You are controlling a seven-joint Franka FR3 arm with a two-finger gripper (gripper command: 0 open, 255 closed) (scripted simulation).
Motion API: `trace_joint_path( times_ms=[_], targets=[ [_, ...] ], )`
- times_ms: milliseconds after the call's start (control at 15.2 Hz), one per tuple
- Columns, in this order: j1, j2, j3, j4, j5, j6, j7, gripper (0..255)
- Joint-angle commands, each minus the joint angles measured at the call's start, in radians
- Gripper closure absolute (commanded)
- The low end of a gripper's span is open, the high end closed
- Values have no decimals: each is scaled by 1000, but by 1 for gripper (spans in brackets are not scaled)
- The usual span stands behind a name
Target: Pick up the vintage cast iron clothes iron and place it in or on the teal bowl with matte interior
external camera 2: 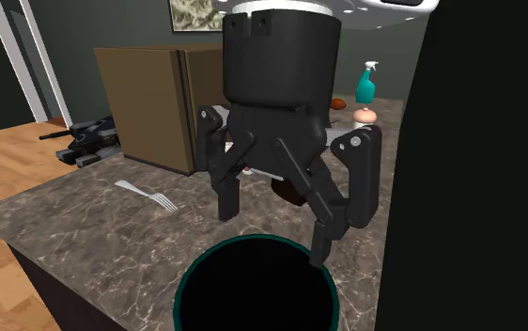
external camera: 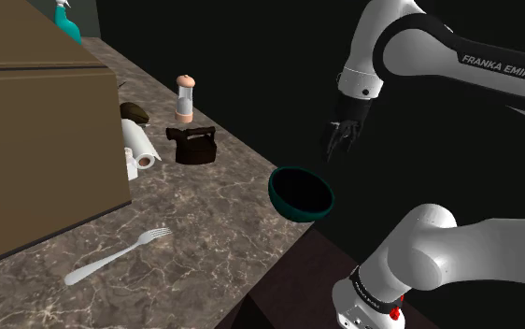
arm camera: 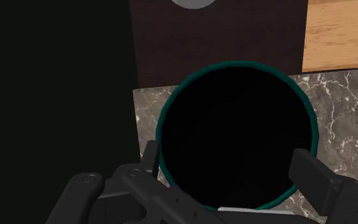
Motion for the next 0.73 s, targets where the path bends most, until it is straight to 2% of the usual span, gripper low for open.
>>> trace_joint_path(
  times_ms=[0,330,660],
  targets=[
    [0,0,0,0,0,0,0,0],
    [40,188,-57,81,-53,118,-200,0],
    [81,379,-94,194,-78,211,-390,0]
  ],
)
